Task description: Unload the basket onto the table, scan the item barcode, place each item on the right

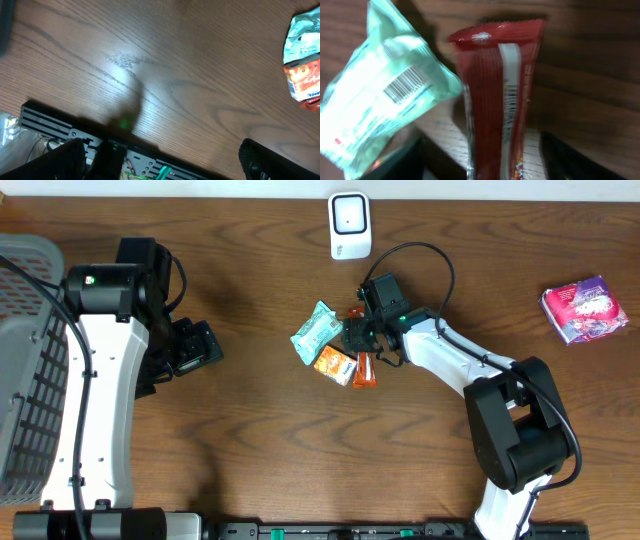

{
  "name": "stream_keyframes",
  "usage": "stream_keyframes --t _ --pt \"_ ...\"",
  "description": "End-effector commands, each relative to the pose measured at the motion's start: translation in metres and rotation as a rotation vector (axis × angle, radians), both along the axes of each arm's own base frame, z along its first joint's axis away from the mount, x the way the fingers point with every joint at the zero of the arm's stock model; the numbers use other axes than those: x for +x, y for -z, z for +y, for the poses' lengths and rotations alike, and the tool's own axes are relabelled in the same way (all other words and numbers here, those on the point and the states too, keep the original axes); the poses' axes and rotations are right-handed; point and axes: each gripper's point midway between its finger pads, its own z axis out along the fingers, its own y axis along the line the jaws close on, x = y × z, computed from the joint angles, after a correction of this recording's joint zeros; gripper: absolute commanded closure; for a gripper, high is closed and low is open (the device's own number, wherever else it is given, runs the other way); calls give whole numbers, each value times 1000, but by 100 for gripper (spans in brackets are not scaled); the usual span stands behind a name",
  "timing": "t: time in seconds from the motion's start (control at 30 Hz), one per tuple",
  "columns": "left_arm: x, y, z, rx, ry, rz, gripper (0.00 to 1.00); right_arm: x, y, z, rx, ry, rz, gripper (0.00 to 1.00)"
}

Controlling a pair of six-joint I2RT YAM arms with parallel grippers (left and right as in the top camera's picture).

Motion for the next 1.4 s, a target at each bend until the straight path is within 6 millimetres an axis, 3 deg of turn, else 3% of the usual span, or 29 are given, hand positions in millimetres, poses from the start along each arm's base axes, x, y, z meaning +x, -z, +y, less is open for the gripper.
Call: stream_keyframes --t 0.0,0.23,0.4,0.6,1.0,1.17,1.37 --pt "-1 1 3 16 -6 8 2 6 -4 -3 -56 29 -40 45" --pt "-1 1 3 16 -6 8 2 6 -8 -10 -188 54 -90 44" --pt "-1 1 3 16 -6 8 2 3 -18 1 -247 37 -128 43" --pt "-1 1 3 16 -6 8 2 -1 -23 2 -351 72 -193 49" --pt "-1 1 3 16 -6 8 2 -6 4 -2 -406 80 -153 53" --pt "-1 1 3 16 -6 8 2 -10 15 -5 -418 93 -124 67" --pt "-1 1 3 16 -6 8 2 -15 18 -9 -430 97 -96 90"
